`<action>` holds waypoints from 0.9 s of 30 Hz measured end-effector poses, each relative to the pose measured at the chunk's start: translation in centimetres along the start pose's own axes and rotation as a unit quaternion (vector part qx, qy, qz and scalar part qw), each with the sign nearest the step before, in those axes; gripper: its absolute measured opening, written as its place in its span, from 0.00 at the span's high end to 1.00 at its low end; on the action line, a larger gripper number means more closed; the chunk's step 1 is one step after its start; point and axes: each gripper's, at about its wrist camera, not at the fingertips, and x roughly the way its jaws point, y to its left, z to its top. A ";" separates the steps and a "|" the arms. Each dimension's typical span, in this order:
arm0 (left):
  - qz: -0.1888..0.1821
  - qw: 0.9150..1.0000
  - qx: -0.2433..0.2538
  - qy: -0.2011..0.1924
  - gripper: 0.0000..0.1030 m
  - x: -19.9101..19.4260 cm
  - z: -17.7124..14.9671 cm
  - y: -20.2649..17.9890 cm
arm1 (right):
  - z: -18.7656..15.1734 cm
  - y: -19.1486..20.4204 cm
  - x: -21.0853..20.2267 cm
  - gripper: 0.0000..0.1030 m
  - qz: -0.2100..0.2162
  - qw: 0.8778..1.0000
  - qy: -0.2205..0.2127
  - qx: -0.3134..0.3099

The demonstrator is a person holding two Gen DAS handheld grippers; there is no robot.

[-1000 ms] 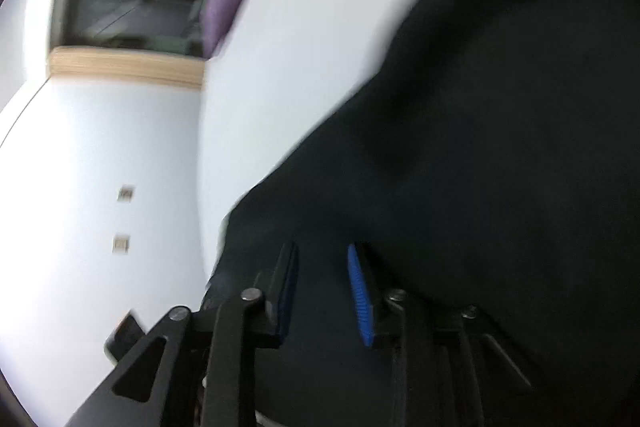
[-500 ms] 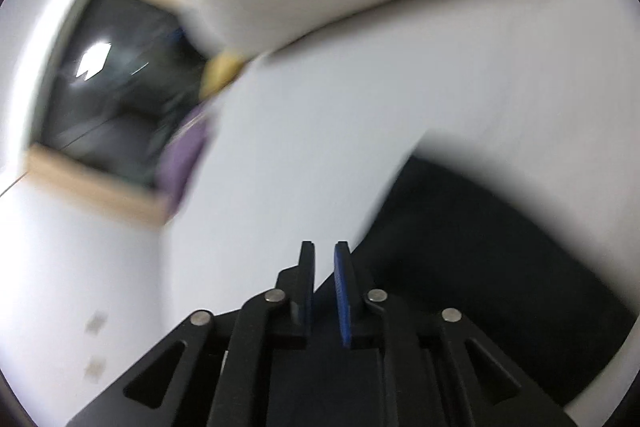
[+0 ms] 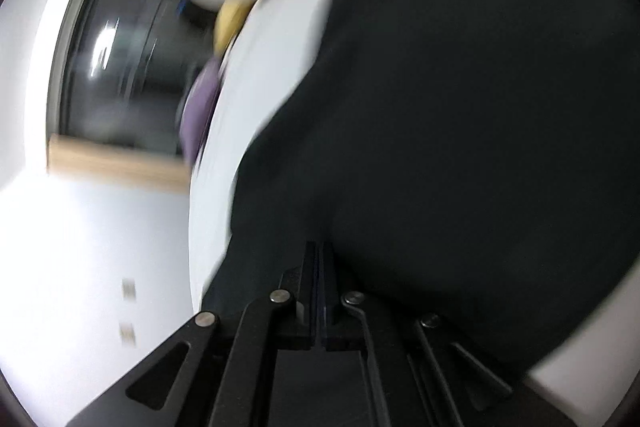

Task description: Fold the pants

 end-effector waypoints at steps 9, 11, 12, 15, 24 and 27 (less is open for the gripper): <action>0.010 1.000 0.006 -0.005 0.87 -0.3 -0.5 -0.1 | 7.1 0.1 -8.2 0.95 -0.259 0.952 -0.161 -0.035; 0.012 1.000 0.005 -0.006 0.87 -0.3 -0.5 -0.5 | 6.8 0.7 -9.5 0.95 -0.196 0.967 -0.162 0.000; 0.014 1.000 0.005 -0.007 0.87 -0.2 -0.5 -0.5 | 5.9 2.2 -9.8 0.93 -0.160 0.974 -0.160 -0.015; 0.022 1.000 0.008 -0.008 0.87 -0.1 -0.6 -0.9 | 1.5 7.2 -6.7 0.87 -0.071 0.990 -0.084 -0.093; 0.023 1.000 0.011 -0.007 0.87 0.0 -0.5 -2.0 | -9.8 11.9 6.8 0.79 -0.019 0.980 0.141 -0.138; 0.025 1.000 0.011 -0.008 0.87 0.1 -0.6 -2.1 | -7.5 9.0 4.2 0.82 -0.031 0.986 0.118 -0.118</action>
